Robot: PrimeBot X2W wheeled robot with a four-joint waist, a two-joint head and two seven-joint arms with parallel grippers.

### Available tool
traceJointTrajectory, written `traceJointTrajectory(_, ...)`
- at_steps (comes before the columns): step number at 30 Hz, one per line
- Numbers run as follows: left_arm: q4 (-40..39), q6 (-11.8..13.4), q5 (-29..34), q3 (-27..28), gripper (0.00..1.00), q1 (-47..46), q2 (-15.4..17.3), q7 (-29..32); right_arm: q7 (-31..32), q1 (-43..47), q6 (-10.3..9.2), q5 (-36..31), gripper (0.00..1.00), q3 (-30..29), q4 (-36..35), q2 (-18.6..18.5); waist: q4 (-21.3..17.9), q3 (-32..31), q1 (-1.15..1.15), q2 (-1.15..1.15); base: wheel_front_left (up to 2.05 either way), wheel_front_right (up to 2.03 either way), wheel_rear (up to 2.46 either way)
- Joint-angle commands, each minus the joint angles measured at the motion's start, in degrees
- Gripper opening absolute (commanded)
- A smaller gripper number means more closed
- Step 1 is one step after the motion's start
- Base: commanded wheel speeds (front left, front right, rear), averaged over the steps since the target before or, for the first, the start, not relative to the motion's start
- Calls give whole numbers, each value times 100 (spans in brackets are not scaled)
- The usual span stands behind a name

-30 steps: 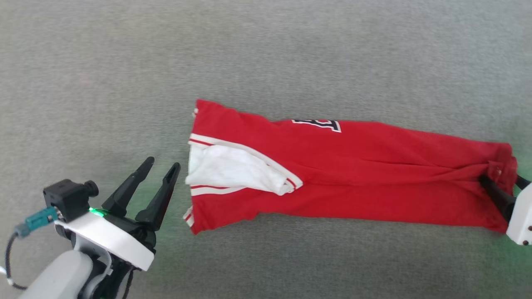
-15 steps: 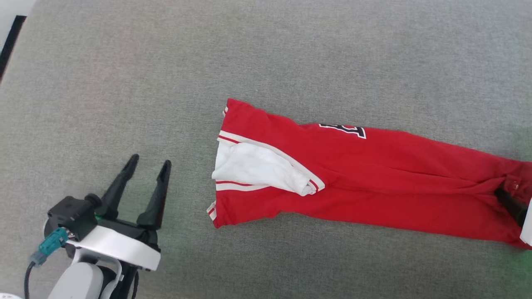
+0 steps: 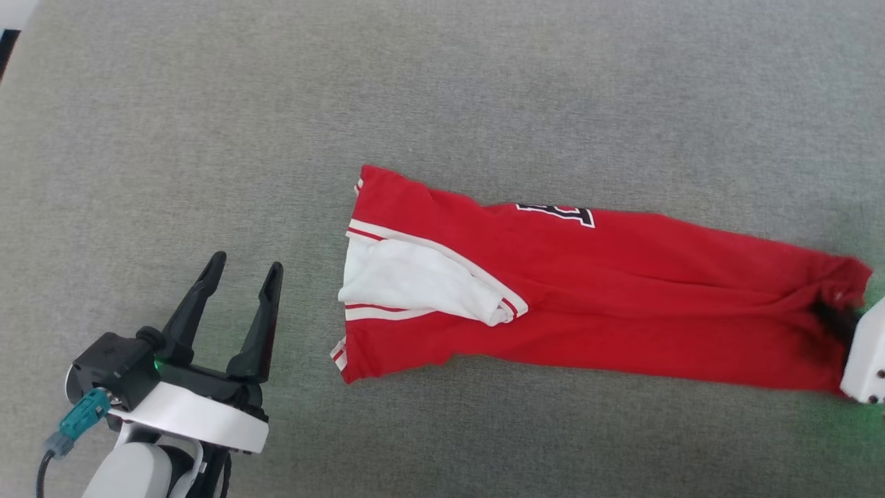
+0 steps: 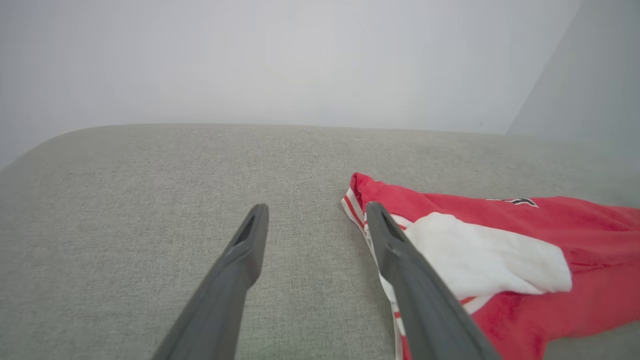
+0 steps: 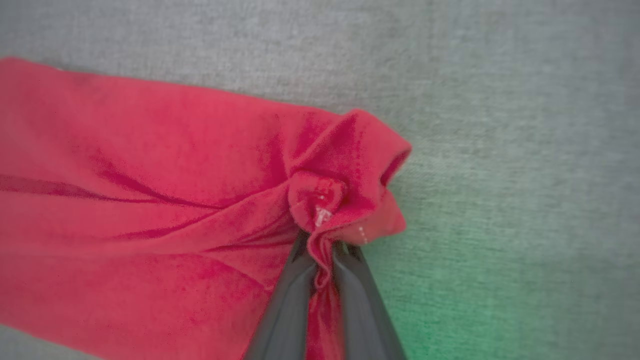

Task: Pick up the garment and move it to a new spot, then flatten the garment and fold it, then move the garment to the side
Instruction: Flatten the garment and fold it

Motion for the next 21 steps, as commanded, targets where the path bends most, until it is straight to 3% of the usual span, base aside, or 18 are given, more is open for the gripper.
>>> traceJointTrajectory(1, -47, 14, -13, 19, 100, 18, 5, -30, -70, -22, -30, -115, 0, -91, 100, 0, -78, 28, 0, 0, 0, 0, 0)
traceJointTrajectory(5, -45, 14, -41, 66, 100, -3, 72, -30, -349, -113, -29, -247, 0, -580, -7, -168, -215, 77, 0, 0, 0, 0, 0)
traceJointTrajectory(9, -32, 14, -90, 201, 100, -56, 90, -30, -508, -291, -21, -563, 0, -1558, -15, -225, -364, 149, 0, 0, 0, 0, 0)
traceJointTrajectory(14, -66, 14, -82, 198, 100, -95, 146, -30, -631, -530, -20, -829, 0, -2361, 36, -183, -444, 208, 0, 0, 0, 0, 0)
traceJointTrajectory(17, -62, 14, -111, 220, 100, -135, 152, -30, -695, -620, -20, -950, 0, -2572, 27, -178, -465, 217, 0, 0, 0, 0, 0)
traceJointTrajectory(21, -27, 14, -166, 305, 100, -118, 133, -30, -621, -591, -17, -595, 0, -2327, -208, 84, -480, 159, 0, 0, 0, 0, 0)
